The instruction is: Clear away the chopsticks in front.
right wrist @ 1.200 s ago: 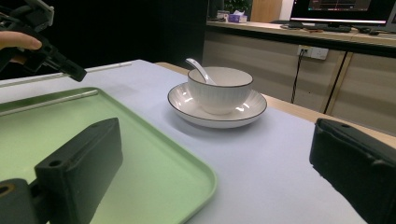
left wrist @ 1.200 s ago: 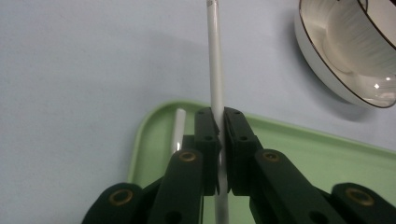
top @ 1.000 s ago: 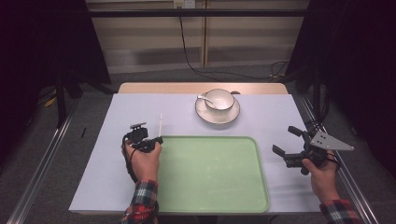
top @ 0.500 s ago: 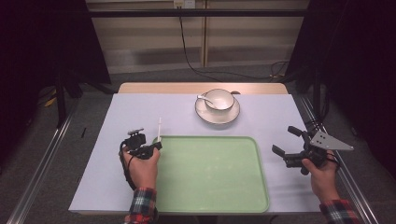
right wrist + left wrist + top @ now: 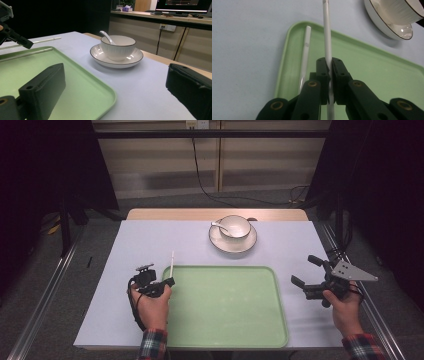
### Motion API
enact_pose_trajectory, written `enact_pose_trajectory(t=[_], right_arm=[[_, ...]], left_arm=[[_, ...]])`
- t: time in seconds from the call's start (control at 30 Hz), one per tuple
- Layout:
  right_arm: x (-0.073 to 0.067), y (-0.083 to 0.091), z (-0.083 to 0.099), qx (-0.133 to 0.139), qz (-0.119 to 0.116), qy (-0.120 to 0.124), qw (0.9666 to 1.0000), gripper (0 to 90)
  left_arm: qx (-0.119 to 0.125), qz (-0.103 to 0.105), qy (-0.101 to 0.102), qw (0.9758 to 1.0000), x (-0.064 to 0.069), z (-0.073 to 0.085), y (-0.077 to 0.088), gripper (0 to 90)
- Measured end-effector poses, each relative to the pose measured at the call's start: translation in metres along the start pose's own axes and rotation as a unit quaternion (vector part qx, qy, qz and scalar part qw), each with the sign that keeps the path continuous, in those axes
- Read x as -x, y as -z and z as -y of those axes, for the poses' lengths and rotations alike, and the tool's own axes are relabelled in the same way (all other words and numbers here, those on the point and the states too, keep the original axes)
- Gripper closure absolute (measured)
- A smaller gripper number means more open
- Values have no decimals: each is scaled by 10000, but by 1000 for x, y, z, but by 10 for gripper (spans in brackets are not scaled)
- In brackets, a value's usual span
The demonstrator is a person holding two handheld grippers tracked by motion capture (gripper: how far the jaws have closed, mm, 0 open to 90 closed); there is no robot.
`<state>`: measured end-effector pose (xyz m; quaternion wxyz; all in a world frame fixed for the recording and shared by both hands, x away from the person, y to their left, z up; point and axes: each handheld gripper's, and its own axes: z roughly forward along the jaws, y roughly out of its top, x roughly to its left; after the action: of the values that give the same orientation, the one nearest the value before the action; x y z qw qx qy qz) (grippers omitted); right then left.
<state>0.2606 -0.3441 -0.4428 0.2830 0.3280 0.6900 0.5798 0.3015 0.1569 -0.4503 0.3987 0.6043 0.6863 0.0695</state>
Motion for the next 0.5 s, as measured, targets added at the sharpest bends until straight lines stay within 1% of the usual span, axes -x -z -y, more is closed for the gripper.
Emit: enact_pose_trajectory(t=[0.03, 0.07, 0.13, 0.17, 0.27, 0.33, 0.4, 0.47, 0.5], right_arm=[[0, 0, 0, -1, -2, -7, 10000, 18], [0, 0, 0, -1, -2, -7, 10000, 18], [0, 0, 0, 4, -11, 15, 10000, 18], [0, 0, 0, 9, -13, 15, 10000, 18], [0, 0, 0, 4, -14, 17, 10000, 18], [0, 0, 0, -1, -16, -3, 10000, 18], [0, 0, 0, 0, -8, -1, 10000, 18], [0, 0, 0, 9, -11, -10, 10000, 18], [0, 0, 0, 8, -16, -23, 10000, 18]], left_arm=[[0, 0, 0, 10000, 0, 0, 0, 855], [11, -30, -52, 10000, 0, 1, 1, 855], [1, -7, -1, 10000, -1, 3, 1, 855], [11, -26, -39, 10000, -1, 3, 1, 855], [-2, -31, -49, 10000, -1, 5, 2, 855], [16, -12, -40, 10000, -2, 7, 3, 855], [15, 11, 11, 10000, -3, 9, 3, 855], [-53, 75, 33, 10000, -4, 11, 4, 855], [-27, 27, -26, 10000, -4, 12, 4, 855]])
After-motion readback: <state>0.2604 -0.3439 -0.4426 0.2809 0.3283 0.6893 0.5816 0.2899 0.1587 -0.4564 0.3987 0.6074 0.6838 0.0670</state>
